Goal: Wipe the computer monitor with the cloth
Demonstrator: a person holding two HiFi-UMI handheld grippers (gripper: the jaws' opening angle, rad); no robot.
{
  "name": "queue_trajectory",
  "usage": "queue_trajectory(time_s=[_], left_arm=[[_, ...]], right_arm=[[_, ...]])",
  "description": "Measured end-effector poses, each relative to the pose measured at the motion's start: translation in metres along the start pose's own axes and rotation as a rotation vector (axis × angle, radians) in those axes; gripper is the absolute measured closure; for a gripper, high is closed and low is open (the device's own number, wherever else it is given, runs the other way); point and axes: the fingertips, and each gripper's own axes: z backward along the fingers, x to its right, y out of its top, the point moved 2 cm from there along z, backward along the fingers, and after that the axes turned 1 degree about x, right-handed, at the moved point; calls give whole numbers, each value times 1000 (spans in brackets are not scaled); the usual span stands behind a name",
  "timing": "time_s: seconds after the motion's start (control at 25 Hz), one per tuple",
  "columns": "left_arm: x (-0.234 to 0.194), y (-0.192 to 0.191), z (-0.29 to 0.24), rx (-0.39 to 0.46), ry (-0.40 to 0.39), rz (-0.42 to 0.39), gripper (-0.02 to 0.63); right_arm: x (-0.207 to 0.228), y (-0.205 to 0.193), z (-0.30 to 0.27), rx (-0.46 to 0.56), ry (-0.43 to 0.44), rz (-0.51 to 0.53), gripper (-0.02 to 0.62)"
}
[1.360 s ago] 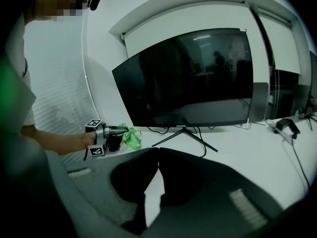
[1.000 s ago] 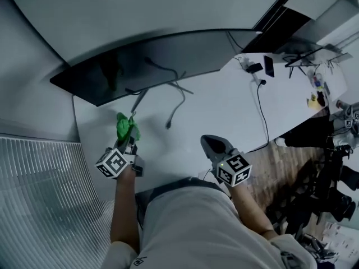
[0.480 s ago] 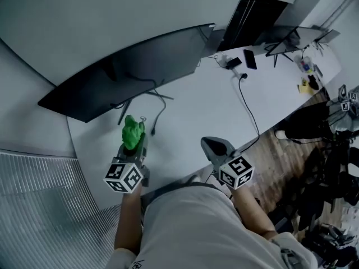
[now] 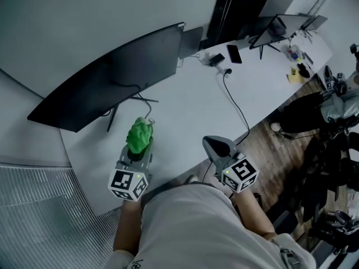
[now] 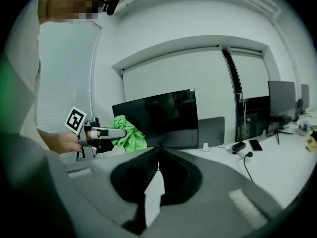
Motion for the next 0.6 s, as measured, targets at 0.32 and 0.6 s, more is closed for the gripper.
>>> queue_trajectory(time_s=[0.32,0.6], left_arm=[[32,12,-12,36,-62,-75,541],[41,12,-15,44,-79,-90,541]], right_arm=[[11,5,28,19,-52,72,592],[12,3,42,29,-74,93,592]])
